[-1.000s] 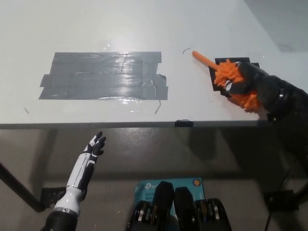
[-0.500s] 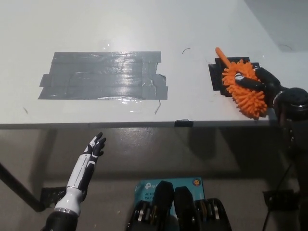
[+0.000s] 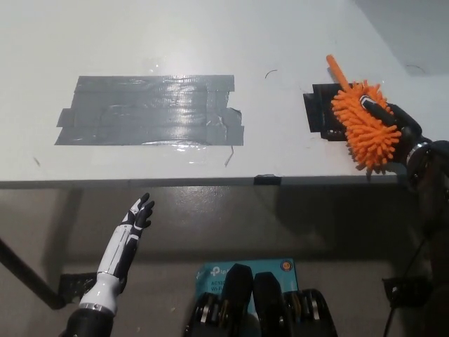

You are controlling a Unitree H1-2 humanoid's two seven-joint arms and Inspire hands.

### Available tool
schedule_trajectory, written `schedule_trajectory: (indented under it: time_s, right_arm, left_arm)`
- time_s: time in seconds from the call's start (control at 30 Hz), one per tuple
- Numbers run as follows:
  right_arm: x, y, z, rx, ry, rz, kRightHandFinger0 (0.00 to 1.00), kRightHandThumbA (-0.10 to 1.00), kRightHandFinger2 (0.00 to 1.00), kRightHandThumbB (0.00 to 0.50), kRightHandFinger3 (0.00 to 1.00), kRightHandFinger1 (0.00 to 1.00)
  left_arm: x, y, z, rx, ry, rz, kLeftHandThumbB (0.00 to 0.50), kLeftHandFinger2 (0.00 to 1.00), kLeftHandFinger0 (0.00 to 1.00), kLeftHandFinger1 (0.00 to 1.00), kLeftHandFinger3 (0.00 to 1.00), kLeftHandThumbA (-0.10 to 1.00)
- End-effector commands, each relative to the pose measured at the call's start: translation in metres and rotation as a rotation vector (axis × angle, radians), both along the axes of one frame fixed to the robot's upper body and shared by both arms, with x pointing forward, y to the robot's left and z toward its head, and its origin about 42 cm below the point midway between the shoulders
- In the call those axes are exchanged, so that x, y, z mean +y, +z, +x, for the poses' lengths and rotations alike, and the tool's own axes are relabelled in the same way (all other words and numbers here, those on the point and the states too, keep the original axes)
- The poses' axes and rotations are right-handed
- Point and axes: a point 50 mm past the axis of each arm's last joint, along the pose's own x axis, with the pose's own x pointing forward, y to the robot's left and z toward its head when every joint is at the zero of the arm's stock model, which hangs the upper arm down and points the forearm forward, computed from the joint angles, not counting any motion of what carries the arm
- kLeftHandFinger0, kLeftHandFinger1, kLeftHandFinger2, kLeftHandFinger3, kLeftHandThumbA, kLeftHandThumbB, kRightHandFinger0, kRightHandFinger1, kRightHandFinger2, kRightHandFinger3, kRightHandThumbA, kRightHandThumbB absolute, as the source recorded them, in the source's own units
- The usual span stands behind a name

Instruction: An orange duster is kept infront of the robot in the middle of the table and the robot extends its right arm to grab the duster, picks it up and hands it to a person

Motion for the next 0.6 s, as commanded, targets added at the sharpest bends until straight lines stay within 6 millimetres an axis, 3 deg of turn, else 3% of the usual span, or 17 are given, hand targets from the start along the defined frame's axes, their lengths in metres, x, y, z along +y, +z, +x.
schedule_trajectory:
  time_s: [0.0,0.17,0.33,0.57]
  right_arm:
    - [0.03,0.055,0.01,-0.204,0.096,0.507,0.0,-0.1,0.63,0.125,1.0,0.26]
    - [0.041,0.059,0.006,-0.239,0.123,0.564,0.0,-0.1,0.62,0.075,1.0,0.27]
    - [0.056,0.057,-0.001,-0.238,0.125,0.603,0.0,-0.1,0.66,0.077,1.0,0.3]
    - [0.074,0.052,-0.005,-0.212,0.142,0.611,0.0,-0.1,0.65,0.078,1.0,0.31]
  left_arm:
    - [0.005,0.021,0.013,-0.082,-0.027,0.014,0.122,1.0,1.0,1.0,1.0,1.0]
    - [0.005,0.021,0.013,-0.08,-0.025,0.011,0.117,1.0,1.0,1.0,1.0,1.0]
    - [0.005,0.023,0.013,-0.078,-0.023,0.012,0.111,0.98,1.0,1.0,1.0,1.0]
    - [0.005,0.024,0.014,-0.084,-0.026,0.024,0.107,0.97,1.0,1.0,1.0,1.0]
